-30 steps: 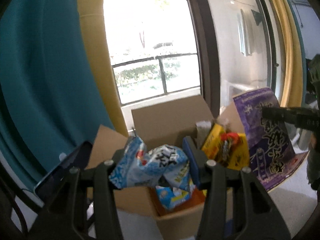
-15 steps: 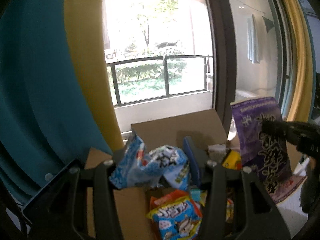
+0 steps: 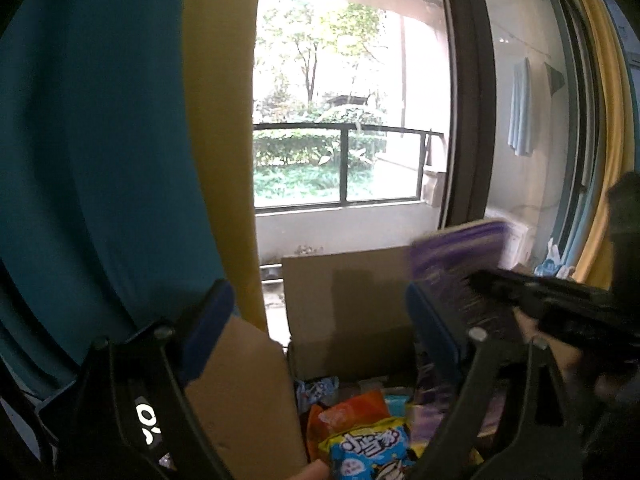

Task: Organize snacks
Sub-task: 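Carry both bags over the box and open both tools to drop them, then move both tools back to the remaining snacks on the table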

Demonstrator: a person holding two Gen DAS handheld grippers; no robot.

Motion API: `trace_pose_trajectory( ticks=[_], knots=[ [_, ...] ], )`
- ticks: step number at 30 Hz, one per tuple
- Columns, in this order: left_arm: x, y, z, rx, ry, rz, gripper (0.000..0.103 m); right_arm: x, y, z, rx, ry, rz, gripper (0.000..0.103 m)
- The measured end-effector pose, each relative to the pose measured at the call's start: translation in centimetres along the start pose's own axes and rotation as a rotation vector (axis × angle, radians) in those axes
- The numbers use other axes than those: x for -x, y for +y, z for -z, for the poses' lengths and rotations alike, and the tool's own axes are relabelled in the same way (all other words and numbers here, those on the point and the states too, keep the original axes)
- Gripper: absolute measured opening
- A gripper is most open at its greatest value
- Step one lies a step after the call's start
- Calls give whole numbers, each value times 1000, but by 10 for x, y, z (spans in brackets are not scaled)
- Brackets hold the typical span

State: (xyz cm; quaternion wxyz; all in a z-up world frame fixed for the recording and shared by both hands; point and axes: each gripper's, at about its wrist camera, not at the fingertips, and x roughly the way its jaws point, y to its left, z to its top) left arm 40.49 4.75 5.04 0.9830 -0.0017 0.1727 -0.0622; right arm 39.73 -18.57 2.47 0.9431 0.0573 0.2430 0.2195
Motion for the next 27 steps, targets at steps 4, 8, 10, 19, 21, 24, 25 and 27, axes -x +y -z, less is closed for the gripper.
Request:
trace_pose_trajectory(
  ticks=[4,8,10,19,21,24,25,27],
  knots=[
    [13,1,3,-12,-20,-16,89,-2,3,8,9,9,51,71],
    [26,7,7,7,-33,-23,89,11,7,17,13,22,52,71],
    [33,9,11,21,-33,-21,89,18,9,20,17,27,58,71],
    [65,-4,25,2,-37,-2,89,55,27,42,43,56,59,71],
    [73,-7,29,5,-38,6,89,66,32,47,52,53,59,71],
    [89,-11,33,5,-40,13,89,80,37,52,45,51,45,71],
    [93,-13,35,7,-41,17,89,84,37,54,44,50,45,71],
    [103,-18,40,7,-39,24,89,95,40,57,43,42,46,71]
  ],
)
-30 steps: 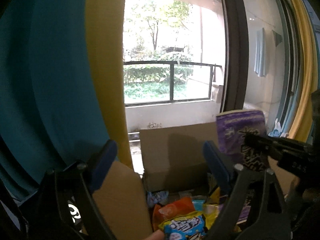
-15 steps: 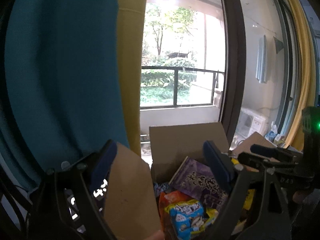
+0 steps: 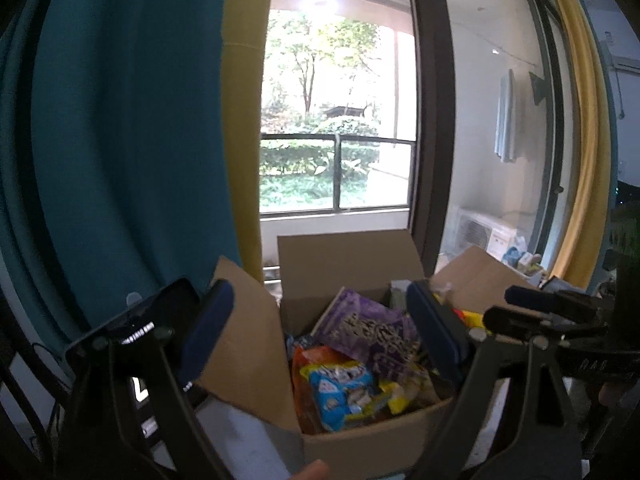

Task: Organize snacks
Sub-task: 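Move both tools back to the remaining snacks on the table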

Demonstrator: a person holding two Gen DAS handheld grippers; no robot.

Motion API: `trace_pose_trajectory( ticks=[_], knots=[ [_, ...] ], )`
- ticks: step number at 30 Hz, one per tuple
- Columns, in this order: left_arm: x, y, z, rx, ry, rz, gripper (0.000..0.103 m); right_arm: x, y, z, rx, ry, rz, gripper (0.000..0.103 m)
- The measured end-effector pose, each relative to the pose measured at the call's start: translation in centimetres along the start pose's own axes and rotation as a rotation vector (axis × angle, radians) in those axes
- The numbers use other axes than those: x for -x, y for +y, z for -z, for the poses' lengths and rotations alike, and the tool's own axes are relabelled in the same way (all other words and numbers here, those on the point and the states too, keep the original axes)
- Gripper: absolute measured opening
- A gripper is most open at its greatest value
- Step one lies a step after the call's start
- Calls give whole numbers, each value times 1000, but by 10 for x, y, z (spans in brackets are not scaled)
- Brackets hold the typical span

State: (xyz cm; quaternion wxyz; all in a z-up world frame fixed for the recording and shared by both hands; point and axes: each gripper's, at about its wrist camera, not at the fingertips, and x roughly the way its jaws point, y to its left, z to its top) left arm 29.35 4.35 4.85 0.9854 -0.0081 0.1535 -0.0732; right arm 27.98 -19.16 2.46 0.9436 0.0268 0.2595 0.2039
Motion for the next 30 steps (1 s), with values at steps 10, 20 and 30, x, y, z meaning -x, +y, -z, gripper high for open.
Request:
trace_pose_trajectory(
  ticks=[10,20,30],
  knots=[
    [39,-19,28,4,22,26,89,49,6,31,-6,-1,11,71],
    [75,-32,60,-14,47,10,89,80,1,72,-40,40,37,71],
    [88,-38,106,13,138,2,89,91,-14,120,-90,115,71,71]
  ],
)
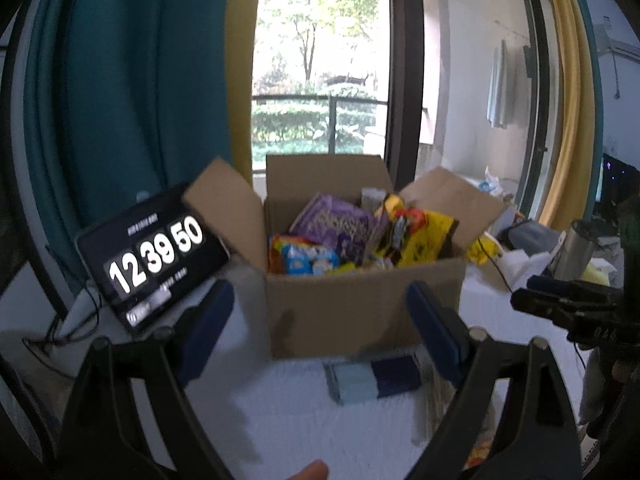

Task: Organize snacks
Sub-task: 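Move both tools back to the remaining snacks on the table, then grasp the yellow-green chip bag with the right tool and lift it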

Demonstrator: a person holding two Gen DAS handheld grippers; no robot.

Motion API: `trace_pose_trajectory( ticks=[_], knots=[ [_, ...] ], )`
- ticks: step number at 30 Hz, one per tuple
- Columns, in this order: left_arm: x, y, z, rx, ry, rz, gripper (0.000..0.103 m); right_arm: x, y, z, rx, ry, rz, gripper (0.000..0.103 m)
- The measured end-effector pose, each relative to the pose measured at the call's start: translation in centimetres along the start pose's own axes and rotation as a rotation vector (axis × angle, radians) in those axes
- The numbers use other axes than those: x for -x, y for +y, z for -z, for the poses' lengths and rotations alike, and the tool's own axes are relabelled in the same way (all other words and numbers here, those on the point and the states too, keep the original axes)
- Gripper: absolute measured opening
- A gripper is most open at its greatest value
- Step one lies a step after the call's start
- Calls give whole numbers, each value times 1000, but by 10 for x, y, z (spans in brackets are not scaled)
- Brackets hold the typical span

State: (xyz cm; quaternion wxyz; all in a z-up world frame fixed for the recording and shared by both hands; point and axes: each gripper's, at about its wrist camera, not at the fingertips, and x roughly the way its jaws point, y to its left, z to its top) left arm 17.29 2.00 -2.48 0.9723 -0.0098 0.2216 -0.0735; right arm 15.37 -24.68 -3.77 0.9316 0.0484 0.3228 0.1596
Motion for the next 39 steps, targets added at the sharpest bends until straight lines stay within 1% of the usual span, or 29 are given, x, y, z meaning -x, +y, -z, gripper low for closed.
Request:
trace_pose_trajectory(
  ticks=[9,18,23,32,36,39],
  knots=[
    [-7,-8,44,0,94,12,89,1,-16,38,-49,59,25,71],
    [-7,-15,81,4,165,29,89,-1,-24,85,-89,151,27,71],
    [-7,-17,107,3,218,38,89,0,-19,112,-103,206,6,71],
    [5,-15,145,38,288,47,89,-1,-4,166,-125,313,-28,71],
    [9,-16,158,47,316,54,89,3,4,174,-116,316,-43,71],
    [7,-16,162,45,333,51,89,3,11,176,-82,307,-26,71]
  ],
)
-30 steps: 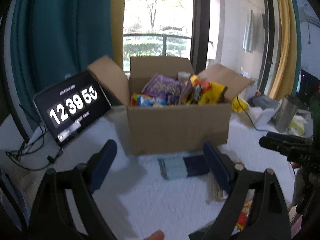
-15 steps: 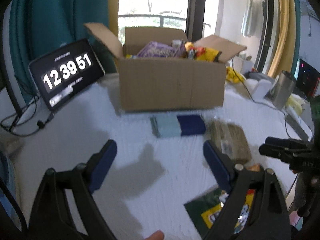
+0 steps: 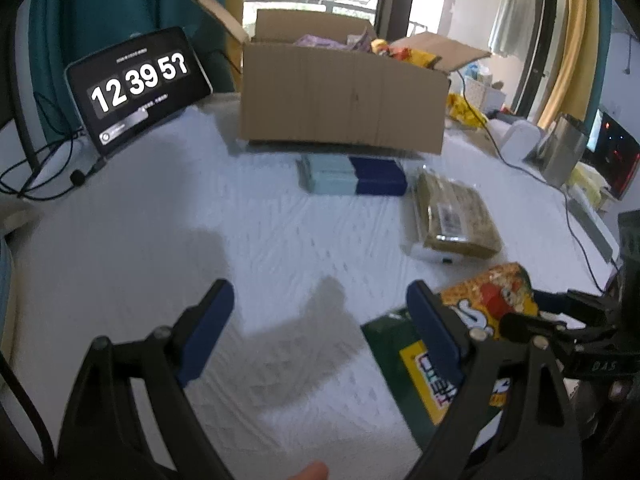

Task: Organize snacks
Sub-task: 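Grasp the yellow-green chip bag with the right tool and lift it, then move the left tool to the blue-and-white box while the right holds the chip bag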

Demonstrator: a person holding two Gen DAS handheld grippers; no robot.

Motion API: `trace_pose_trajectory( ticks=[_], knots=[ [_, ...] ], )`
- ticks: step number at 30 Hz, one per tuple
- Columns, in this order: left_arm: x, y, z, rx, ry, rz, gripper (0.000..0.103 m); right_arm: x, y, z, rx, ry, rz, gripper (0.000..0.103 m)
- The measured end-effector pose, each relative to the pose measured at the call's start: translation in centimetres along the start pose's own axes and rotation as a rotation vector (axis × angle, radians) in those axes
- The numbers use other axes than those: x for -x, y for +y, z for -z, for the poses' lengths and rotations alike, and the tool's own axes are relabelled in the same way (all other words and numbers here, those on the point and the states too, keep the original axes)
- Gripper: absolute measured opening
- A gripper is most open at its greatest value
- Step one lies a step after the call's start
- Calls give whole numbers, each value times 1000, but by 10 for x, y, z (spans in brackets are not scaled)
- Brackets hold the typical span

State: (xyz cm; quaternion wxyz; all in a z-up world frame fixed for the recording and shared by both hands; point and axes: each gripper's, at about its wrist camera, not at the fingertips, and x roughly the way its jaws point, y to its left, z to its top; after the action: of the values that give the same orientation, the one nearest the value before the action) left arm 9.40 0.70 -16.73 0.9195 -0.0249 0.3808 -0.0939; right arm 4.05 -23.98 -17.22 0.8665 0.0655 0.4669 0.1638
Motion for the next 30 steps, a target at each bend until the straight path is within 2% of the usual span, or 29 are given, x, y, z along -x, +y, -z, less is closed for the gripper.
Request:
trace_pose_trajectory(
  ticks=[1,2,3,9,13,18,22,30],
  knots=[
    [-1,0,0,0,3,-1,89,-1,2,0,15,-1,8,71],
    [-2,0,0,-1,4,-3,89,-2,5,0,30,-2,15,66],
    [-2,0,-1,-2,3,-6,89,-3,8,1,43,0,9,51],
    [-11,-5,-11,-23,16,-21,89,-2,10,-1,79,-1,-28,36],
    [-17,-11,-23,-46,23,-29,89,14,6,-10,86,-37,-56,33],
    [-27,-21,-45,-78,18,-41,89,45,-9,-37,80,-149,-46,32],
    [-40,-32,-66,-106,14,-55,89,57,-42,-67,40,-222,2,32],
    [-85,-55,-107,-139,39,-78,89,55,-106,-110,-70,-293,40,33]
  ],
)
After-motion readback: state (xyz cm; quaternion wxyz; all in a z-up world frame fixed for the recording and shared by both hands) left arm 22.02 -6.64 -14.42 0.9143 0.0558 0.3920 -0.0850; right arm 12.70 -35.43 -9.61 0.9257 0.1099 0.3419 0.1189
